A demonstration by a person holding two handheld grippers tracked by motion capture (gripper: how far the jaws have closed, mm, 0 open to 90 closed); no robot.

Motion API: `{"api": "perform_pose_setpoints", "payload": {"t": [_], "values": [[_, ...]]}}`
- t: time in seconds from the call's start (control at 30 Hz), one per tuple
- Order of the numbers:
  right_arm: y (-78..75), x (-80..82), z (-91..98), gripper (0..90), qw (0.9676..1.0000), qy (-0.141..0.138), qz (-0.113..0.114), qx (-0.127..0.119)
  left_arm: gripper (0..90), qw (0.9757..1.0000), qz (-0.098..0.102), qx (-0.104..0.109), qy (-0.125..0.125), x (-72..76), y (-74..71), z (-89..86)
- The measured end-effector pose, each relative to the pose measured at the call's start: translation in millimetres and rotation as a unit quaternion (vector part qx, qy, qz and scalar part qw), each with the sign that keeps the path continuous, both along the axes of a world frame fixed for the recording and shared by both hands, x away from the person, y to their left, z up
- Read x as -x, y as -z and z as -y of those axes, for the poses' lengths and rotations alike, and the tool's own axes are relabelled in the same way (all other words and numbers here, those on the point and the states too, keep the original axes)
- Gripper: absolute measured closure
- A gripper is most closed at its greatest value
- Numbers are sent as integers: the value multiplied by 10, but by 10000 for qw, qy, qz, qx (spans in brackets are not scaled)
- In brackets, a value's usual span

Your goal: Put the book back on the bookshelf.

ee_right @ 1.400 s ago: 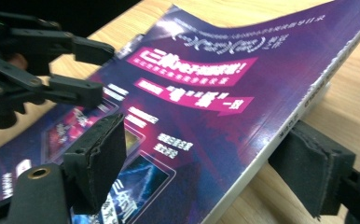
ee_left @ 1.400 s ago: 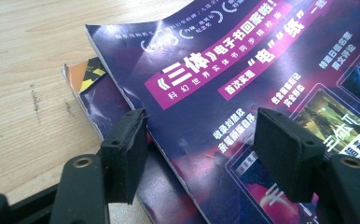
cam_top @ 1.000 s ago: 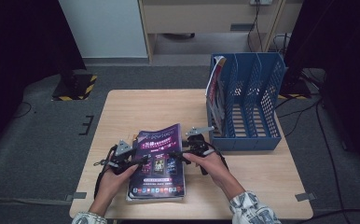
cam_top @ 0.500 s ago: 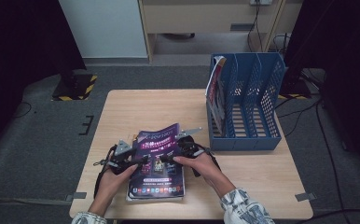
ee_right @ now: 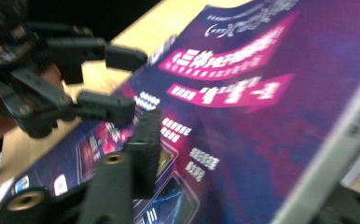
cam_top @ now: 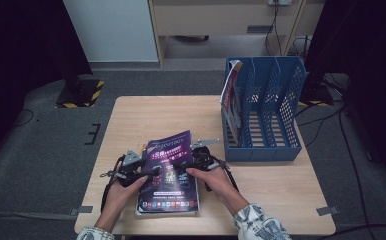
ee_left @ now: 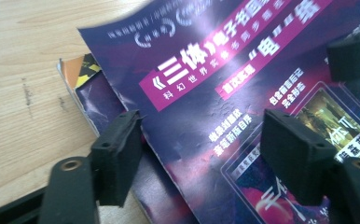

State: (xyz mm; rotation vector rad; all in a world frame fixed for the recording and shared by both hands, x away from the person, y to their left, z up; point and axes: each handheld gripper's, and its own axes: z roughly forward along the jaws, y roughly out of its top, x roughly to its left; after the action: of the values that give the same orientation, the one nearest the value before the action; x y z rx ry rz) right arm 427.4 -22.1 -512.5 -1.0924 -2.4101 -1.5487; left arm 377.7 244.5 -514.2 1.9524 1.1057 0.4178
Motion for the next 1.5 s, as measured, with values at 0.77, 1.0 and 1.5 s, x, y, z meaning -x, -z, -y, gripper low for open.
{"api": "perform_pose_setpoints", "payload": {"t": [0.77, 1.0, 1.5], "values": [[-328, 198, 108, 782, 9914, 73, 1156, -611, 149, 9977, -21, 628, 245, 2, -57, 11], [-420, 229, 105, 793, 9871, 7, 1445, -694, 153, 9953, -79, 860, 426, -9, -54, 12], [-474, 223, 130, 786, 9825, -92, 1704, -742, 518, 9893, -194, 1274, 678, -31, -148, -151]]}}
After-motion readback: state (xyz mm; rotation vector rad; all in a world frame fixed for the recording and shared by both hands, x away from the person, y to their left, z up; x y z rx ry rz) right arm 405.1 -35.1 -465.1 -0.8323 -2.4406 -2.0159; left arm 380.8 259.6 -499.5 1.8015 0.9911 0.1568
